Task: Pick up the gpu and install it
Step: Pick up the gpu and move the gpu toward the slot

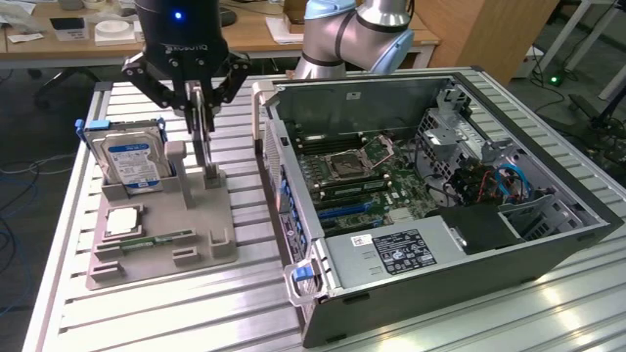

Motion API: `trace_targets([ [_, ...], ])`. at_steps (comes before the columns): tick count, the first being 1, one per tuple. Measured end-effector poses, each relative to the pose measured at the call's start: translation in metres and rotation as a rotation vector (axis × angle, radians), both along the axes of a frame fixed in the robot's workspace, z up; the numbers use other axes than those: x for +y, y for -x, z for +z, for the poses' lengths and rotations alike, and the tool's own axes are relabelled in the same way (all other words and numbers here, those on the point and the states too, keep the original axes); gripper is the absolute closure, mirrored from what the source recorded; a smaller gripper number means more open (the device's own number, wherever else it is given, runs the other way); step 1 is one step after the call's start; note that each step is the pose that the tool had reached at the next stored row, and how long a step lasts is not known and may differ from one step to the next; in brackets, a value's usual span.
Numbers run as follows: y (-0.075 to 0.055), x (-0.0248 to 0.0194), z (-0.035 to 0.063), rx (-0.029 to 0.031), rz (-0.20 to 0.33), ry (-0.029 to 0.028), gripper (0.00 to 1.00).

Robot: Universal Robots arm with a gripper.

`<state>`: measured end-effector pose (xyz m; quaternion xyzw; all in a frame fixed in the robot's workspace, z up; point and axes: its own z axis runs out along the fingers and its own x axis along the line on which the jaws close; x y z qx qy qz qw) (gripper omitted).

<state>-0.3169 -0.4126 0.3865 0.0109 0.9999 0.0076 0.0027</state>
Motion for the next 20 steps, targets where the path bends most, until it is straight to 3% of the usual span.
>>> trace_targets([
  [20, 0.000, 0.0000, 0.0328, 0.0000, 0.000, -0.0015, 0.72],
])
